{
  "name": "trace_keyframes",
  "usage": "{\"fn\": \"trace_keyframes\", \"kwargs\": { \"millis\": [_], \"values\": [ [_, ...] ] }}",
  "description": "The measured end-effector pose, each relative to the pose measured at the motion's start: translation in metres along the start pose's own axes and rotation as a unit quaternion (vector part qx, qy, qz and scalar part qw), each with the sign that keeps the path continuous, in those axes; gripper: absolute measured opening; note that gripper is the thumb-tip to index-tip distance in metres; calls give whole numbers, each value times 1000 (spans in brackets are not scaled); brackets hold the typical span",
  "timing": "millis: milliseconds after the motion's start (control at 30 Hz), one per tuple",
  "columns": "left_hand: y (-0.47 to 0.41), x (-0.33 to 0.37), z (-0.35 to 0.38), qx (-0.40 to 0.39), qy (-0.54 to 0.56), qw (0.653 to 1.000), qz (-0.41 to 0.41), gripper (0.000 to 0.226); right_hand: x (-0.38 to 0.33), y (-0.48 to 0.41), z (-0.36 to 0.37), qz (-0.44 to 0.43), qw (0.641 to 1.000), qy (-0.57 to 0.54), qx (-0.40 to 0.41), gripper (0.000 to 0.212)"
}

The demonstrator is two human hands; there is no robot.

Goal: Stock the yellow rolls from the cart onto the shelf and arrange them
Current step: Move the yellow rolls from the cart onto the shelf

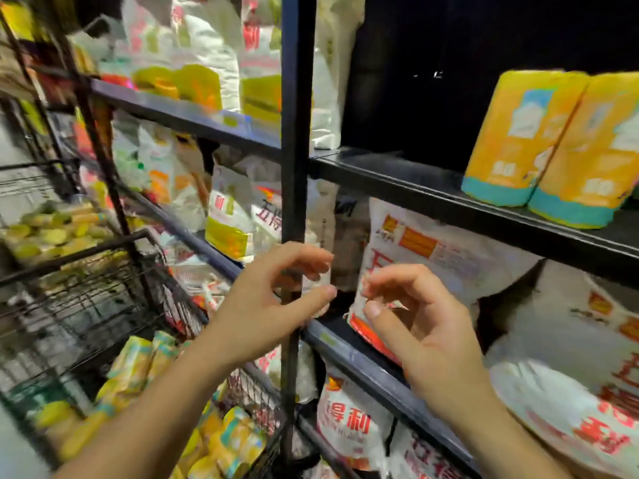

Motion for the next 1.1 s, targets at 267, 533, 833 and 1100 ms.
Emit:
{"fn": "trace_keyframes", "kwargs": {
  "millis": [267, 533, 833, 1100],
  "values": [
    [103, -141, -67, 68, 5, 975, -212, 30, 104, 0, 141, 158, 982, -62, -83, 17],
    [205, -240, -107, 118, -21, 904, -410, 19, 189, 4, 239, 262, 950, -46, -163, 21],
    [267, -323, -93, 136, -8, 826, -547, 27, 290, 3, 309, 317, 905, 35, -281, 22],
    [273, -415, -66, 129, -15, 770, -624, 22, 414, 9, 353, 353, 833, 181, -386, 19]
  ]
}}
Point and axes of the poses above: each hand's wrist, its own y-axis away from the middle knuckle, its own z-axis out of the palm, x = y × z, the point moved 3 cm from there along -y, towards the middle knuckle, and after that the axes turned 5 degrees about -x, right-handed, at the moved point
